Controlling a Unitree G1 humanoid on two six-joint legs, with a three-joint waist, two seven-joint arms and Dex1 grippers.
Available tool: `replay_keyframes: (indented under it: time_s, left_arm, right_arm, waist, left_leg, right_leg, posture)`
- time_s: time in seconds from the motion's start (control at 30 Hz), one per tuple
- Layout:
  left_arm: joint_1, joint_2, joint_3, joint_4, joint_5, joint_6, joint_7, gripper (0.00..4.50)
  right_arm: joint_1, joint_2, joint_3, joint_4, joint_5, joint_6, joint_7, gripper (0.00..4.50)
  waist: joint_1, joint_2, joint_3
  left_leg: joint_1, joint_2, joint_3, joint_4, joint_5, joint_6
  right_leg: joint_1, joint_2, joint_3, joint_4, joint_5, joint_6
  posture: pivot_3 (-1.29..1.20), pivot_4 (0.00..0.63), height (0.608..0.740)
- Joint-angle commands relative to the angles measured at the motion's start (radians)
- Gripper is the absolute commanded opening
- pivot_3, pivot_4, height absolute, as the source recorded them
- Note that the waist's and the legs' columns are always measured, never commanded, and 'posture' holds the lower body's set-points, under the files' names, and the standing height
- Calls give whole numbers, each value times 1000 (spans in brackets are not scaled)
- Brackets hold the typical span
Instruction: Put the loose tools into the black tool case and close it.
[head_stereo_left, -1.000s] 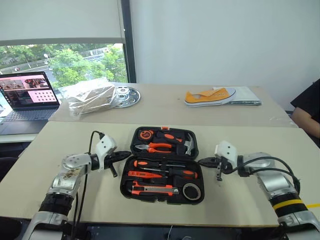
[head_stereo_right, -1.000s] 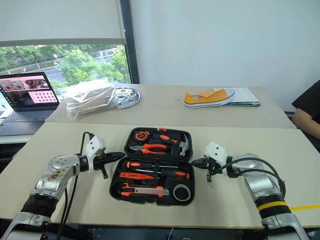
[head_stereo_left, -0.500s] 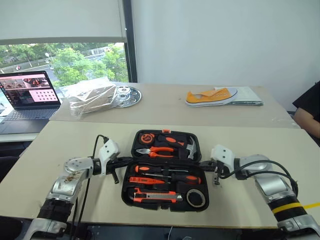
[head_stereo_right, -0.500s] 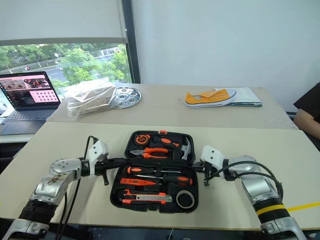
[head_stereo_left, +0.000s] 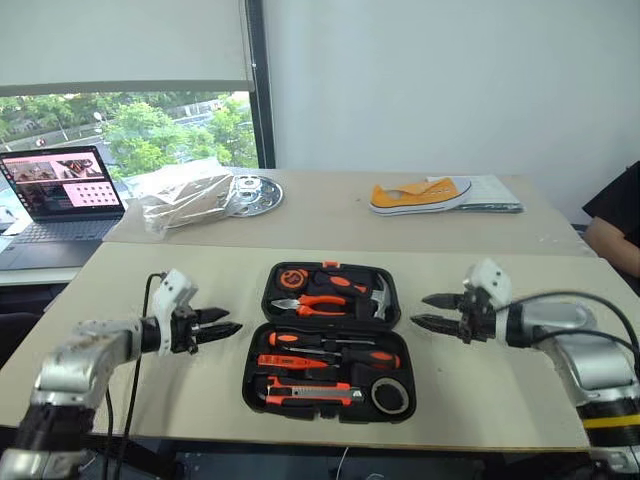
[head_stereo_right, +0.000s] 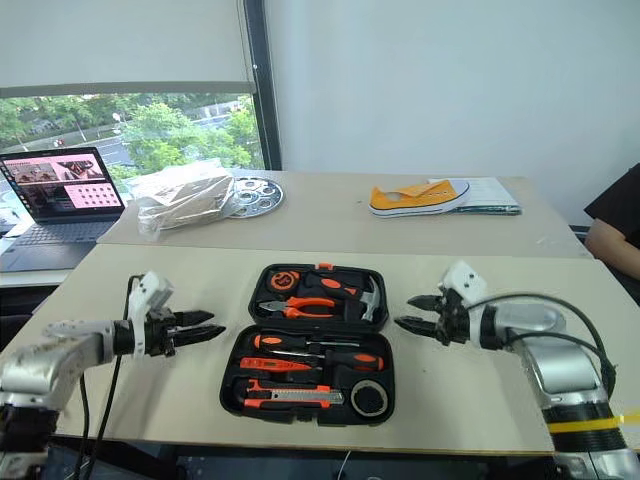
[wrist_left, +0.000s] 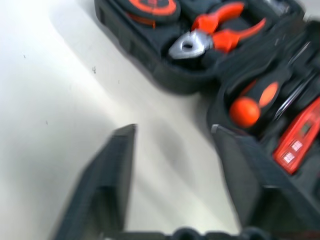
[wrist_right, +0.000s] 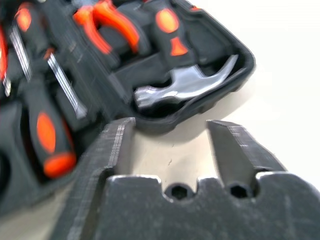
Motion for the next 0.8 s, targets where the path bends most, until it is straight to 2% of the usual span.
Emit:
replay_keyframes:
  time_s: [0.03, 0.13, 0.23, 0.33, 0.57, 0.67, 0.73, 0.77, 0.8]
  left_arm:
    - [-159, -19, -41, 84, -17, 214, 70, 3344]
    - [-239, -79, -37, 149, 0, 258, 153, 3344]
    - [-290, -135, -96, 168, 27, 280, 198, 3344]
    - [-305, -152, -125, 176, 46, 278, 221, 3344]
    - [-307, -153, -136, 182, 57, 284, 242, 3344]
    - [-300, -152, -141, 173, 59, 288, 239, 3344]
    - [-298, -155, -141, 171, 60, 288, 242, 3344]
    - [-298, -157, -141, 173, 61, 288, 244, 2833]
    - [-297, -159, -142, 176, 62, 286, 245, 2635]
  right_arm:
    - [-139, -57, 122, -24, 37, 392, -21, 4433]
    - [-215, 4, 121, 47, 40, 474, -83, 4433]
    - [-307, 88, 150, 159, -4, 489, -163, 4433]
    - [-365, 150, 133, 230, -3, 511, -212, 4433]
    - [-404, 174, 167, 303, -11, 507, -244, 4433]
    - [-397, 160, 201, 307, -22, 513, -244, 3771]
    - [-394, 151, 213, 307, -27, 520, -245, 3125]
    - [-395, 148, 214, 311, -29, 525, -248, 2746]
    - [-394, 146, 214, 318, -35, 523, -253, 2349]
  waist:
    - [0, -1, 0]
    - [-1, -1, 0]
    - [-6, -1, 0]
    - [-9, -1, 0]
    - [-7, -1, 0]
    - [-9, -1, 0]
    - [-9, -1, 0]
    - [-9, -1, 0]
    - [-8, -1, 0]
  left_leg:
    - [0, 0, 0, 0, 1, 1]
    - [0, 0, 0, -1, 1, 1]
    - [-4, -2, 0, -1, 1, 1]
    - [-13, -4, 1, -1, 1, 1]
    - [-15, -4, 1, -2, 3, -2]
    - [-15, -4, 1, -1, 3, -2]
    - [-14, -4, 1, 0, 3, -2]
    - [-14, -4, 1, 0, 3, -2]
    - [-13, -4, 1, 0, 3, -2]
  right_leg:
    - [0, 0, 0, 0, 0, 0]
    - [0, 1, 0, -1, 1, -1]
    - [-3, 1, 0, -2, 1, -1]
    - [-13, 1, -1, 6, 1, 0]
    - [-16, 1, -5, 7, 1, 0]
    - [-16, 0, -3, 7, 1, 0]
    - [-16, 0, -3, 8, 1, 0]
    - [-16, 0, -2, 8, 1, 0]
    - [-16, 0, -2, 8, 1, 0]
  posture:
    - [0, 150, 740]
    - [0, 150, 740]
    - [0, 150, 740]
    - [0, 150, 740]
    - [0, 150, 740]
    - [0, 150, 740]
    - [0, 150, 740]
    - [0, 150, 740]
    - [0, 150, 740]
